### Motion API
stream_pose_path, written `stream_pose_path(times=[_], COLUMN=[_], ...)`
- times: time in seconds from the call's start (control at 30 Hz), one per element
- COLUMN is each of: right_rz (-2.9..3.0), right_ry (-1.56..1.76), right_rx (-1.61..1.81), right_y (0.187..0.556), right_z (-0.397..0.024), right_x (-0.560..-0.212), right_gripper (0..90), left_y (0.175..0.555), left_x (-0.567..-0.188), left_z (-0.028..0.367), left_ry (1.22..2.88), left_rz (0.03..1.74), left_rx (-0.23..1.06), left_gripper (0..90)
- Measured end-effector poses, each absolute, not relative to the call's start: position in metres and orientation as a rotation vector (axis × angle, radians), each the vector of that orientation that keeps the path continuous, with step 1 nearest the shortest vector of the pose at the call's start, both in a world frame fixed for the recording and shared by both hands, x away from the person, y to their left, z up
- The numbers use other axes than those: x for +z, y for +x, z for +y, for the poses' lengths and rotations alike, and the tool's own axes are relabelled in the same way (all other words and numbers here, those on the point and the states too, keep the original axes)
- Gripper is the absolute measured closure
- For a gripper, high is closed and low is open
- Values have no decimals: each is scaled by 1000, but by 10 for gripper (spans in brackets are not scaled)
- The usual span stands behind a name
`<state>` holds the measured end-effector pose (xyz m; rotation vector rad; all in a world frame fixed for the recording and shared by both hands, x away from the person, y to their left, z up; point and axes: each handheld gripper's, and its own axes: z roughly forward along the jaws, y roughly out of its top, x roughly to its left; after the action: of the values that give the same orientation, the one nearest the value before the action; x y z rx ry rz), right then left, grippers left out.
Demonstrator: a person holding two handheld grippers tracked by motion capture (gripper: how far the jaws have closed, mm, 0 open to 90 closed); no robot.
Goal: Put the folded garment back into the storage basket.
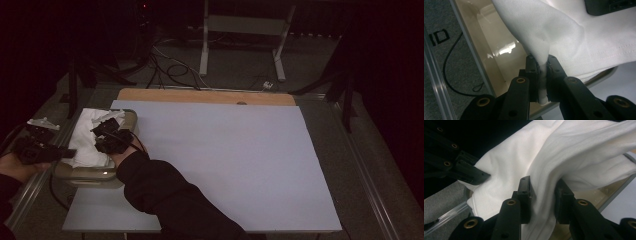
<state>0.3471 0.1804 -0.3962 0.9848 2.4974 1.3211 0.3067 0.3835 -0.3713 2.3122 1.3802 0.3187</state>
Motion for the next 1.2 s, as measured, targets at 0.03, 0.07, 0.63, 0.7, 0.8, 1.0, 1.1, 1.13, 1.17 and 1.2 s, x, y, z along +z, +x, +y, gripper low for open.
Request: stream_pose_path(times=[0.03,0.07,0.63,0.7,0.8,1.0,1.1,1.13,1.17,1.2], right_rz=[2496,2497,2503,2494,2482,2499,2507,2507,2510,2510], right_ry=[996,1002,1066,1058,1051,1004,959,959,951,936], right_rx=[1321,1320,1306,1301,1303,1317,1362,1362,1366,1371], right_y=[347,348,357,358,359,362,361,361,361,361], right_z=[182,183,197,197,196,195,191,191,190,188], right_x=[-398,-399,-424,-425,-425,-428,-423,-423,-422,-420], right_gripper=[712,712,676,675,675,360,153,153,138,140], left_y=[307,308,320,322,323,327,328,328,328,326], left_x=[-373,-373,-396,-397,-396,-398,-396,-396,-394,-394], left_z=[384,385,391,388,386,385,383,383,383,382], left_ry=[2307,2304,2328,2332,2320,2310,2264,2264,2278,2279], left_rz=[1389,1399,1452,1454,1465,1514,1540,1540,1515,1501], left_rx=[321,321,333,344,372,409,422,422,390,403], left_gripper=[822,822,810,808,809,478,266,226,226,103])
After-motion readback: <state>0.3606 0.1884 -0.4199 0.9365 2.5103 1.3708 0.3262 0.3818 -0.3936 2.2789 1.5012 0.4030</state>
